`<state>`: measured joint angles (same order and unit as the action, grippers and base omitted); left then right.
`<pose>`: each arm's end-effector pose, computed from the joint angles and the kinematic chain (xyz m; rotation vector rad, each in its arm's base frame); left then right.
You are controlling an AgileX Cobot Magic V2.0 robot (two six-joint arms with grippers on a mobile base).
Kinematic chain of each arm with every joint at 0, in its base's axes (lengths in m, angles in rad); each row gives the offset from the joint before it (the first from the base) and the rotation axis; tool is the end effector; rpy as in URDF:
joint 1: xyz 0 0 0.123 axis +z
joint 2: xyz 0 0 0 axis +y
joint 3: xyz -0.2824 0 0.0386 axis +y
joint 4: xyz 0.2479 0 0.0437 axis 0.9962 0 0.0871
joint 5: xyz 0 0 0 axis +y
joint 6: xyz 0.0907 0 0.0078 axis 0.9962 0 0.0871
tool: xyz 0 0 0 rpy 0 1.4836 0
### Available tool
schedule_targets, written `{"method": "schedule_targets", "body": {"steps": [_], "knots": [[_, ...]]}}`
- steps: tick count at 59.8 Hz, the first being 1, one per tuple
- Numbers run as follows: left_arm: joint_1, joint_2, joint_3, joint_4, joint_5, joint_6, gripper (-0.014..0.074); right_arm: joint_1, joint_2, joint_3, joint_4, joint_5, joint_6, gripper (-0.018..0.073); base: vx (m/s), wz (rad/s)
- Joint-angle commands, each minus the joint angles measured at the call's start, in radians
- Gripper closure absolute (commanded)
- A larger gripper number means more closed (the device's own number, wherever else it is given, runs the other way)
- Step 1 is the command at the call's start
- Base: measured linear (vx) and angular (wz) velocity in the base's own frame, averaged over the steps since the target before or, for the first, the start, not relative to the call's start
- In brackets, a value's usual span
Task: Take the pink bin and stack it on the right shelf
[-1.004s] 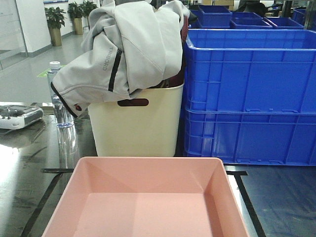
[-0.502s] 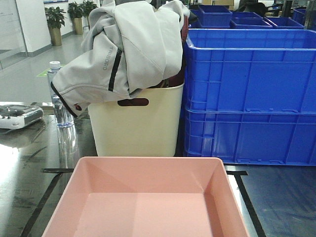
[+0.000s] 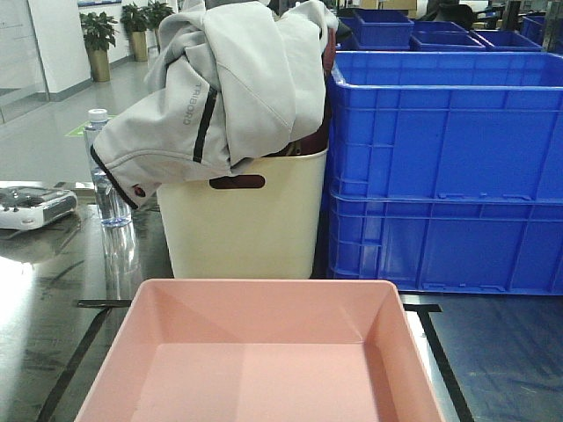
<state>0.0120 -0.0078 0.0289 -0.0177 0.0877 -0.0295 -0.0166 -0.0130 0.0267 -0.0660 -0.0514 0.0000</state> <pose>0.0571 0.0005 0.1958 -0.0459 1.5918 -0.0286 0.0559 -0.0006 0.2094 -0.0384 1.4458 -0.0652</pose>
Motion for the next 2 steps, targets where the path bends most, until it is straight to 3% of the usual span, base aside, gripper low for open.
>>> {"method": "schedule_targets", "body": {"steps": [1,2], "knots": [[0.003,-0.018,0.014,0.000,-0.080,-0.007,0.0602,-0.004,-0.011,0.006,-0.010,-0.088,-0.009,0.0568,0.00,0.00],[0.003,-0.018,0.014,0.000,-0.080,-0.007,0.0602,-0.004,-0.011,0.006,-0.010,-0.088,-0.009,0.0568,0.00,0.00]]}}
